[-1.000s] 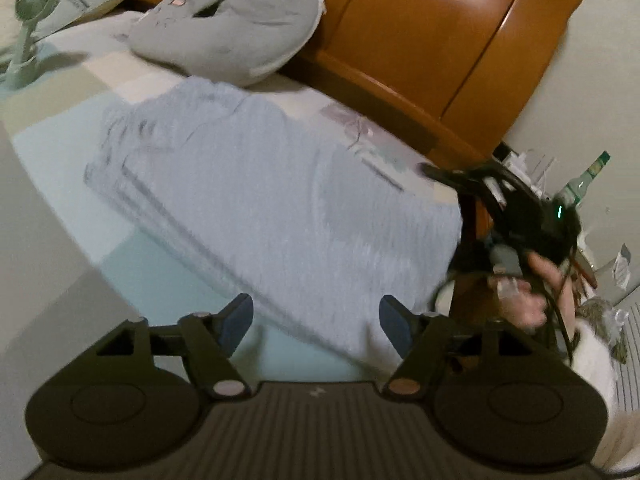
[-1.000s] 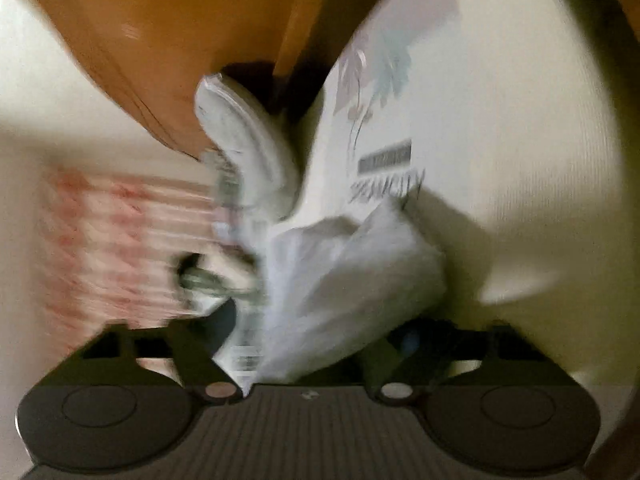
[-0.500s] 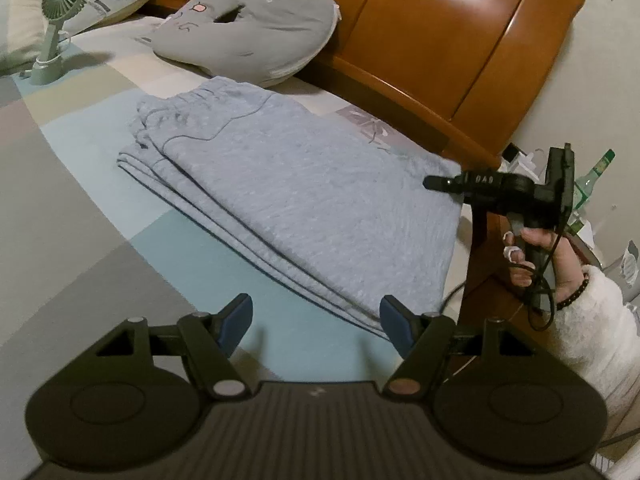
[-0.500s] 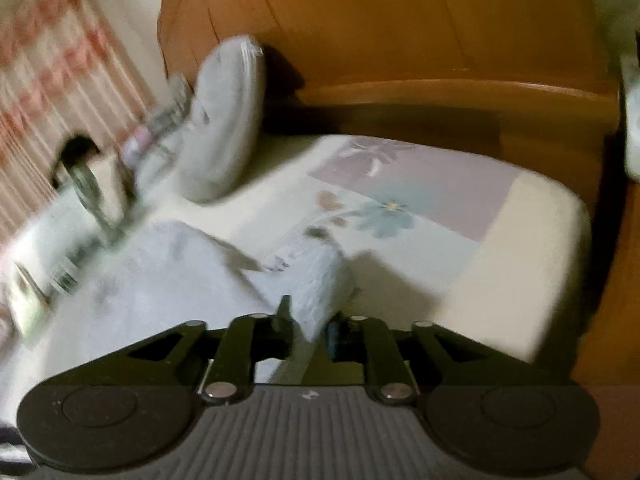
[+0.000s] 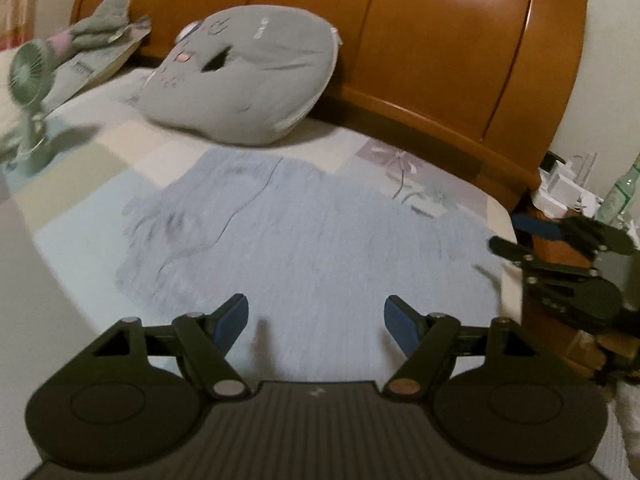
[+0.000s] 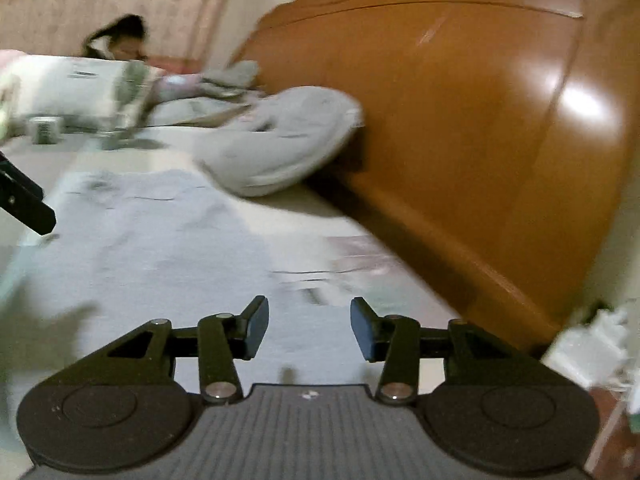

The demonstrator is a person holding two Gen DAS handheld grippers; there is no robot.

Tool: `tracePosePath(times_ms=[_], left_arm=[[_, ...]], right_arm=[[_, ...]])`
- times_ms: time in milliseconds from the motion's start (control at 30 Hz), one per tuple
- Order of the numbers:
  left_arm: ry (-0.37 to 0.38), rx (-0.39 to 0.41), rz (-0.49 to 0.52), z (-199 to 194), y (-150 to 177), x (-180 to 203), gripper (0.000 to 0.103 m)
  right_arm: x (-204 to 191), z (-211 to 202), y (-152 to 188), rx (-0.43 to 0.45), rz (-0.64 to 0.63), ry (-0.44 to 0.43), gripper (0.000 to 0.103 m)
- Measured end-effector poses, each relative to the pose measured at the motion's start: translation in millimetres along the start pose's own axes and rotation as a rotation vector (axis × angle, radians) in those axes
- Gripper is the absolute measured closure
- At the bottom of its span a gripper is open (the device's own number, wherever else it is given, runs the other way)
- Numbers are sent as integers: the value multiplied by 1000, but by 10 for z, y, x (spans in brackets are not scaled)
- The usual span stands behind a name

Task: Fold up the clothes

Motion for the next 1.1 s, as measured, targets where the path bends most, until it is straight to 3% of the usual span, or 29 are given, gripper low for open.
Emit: tracePosePath(times_ms=[100, 167, 233, 267, 400, 500, 600, 667, 800, 1000, 1100], left_arm=[[23, -23, 4, 314, -24, -9, 27], [13, -65, -39, 503, 67, -76, 28], [11, -53, -7, 529, 158, -81, 26], [6, -44, 29, 488, 200, -56, 26], [-16, -67, 92, 236, 261, 52, 24], [-27, -46, 69, 72, 295, 41, 20], [-120, -40, 71, -61, 405, 46, 20], [-177, -44, 89, -161, 497, 59, 19], [-265, -34, 93, -469, 761, 78, 13], [-222, 5, -54, -817, 1154, 140, 13], [-222, 12, -87, -925, 1267, 154, 13]], right_arm=[[96, 8, -18, -21, 80, -152, 45], [13, 83, 65, -67, 75, -220, 40], [-105, 223, 209, -146, 65, -289, 38], [-127, 282, 306, -192, 58, -303, 37], [-65, 107, 250, -164, 63, -280, 36], [-217, -143, 147, -122, 43, -397, 27], [-452, -210, 320, -181, -33, -466, 27], [-431, -260, 456, -181, -39, -439, 27], [-175, -505, 398, -208, 41, -425, 27], [-290, -582, 672, -355, 223, -625, 27], [-431, -540, 660, -343, 274, -664, 27]])
Point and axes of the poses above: each gripper's, at about its wrist camera, not at the fingertips, and z roughly the way its jaws point, x to its right, y to its underside, the point moved 4 cm from there along z, roughly the way its jaws point, and after that the axes turned 6 degrees about y, right-handed, at the moved point
